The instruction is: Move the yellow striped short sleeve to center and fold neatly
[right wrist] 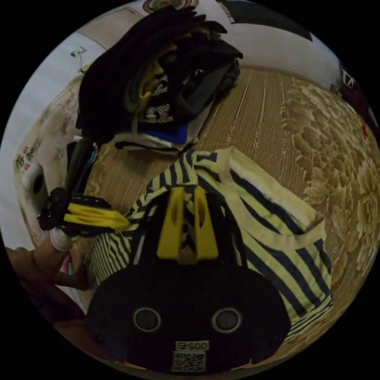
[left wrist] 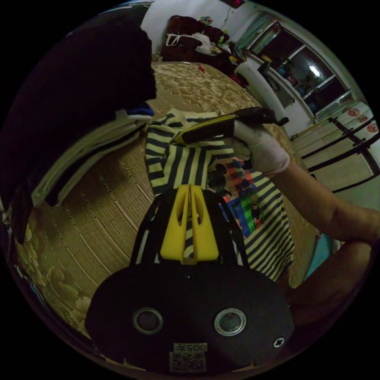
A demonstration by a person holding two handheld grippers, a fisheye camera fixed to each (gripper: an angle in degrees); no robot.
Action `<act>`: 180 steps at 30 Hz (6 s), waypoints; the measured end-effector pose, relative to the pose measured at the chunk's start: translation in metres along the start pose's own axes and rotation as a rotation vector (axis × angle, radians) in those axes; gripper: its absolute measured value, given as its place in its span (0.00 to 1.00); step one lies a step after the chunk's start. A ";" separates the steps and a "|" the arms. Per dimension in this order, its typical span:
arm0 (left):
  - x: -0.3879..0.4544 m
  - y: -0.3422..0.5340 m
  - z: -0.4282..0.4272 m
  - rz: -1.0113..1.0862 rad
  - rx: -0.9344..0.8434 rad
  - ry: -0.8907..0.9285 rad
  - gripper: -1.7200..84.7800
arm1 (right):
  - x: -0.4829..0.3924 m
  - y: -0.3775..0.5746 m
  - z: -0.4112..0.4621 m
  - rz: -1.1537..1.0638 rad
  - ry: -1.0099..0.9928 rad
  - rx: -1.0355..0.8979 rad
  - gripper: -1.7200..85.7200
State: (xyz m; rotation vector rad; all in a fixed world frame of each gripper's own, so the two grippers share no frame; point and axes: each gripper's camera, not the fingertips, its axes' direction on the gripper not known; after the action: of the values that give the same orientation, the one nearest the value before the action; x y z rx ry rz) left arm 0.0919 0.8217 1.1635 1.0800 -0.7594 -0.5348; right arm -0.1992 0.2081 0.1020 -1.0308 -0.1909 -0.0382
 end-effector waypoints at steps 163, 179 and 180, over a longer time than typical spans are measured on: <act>0.586 -0.191 0.242 0.223 0.026 -0.023 0.01 | 0.374 0.524 -0.155 0.295 0.102 0.201 0.01; 0.521 0.132 0.140 0.689 -0.364 -0.122 0.09 | 0.275 0.744 -0.101 0.304 -0.272 -0.103 0.04; 0.515 0.158 0.137 0.698 -0.407 -0.128 0.09 | 0.271 0.752 -0.097 0.321 -0.268 -0.117 0.04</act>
State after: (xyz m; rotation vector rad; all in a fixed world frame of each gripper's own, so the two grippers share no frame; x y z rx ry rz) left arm 0.3184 0.4350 1.4916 0.3602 -1.0228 -0.1427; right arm 0.1719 0.5281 -0.5369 -1.1719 -0.2669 0.3849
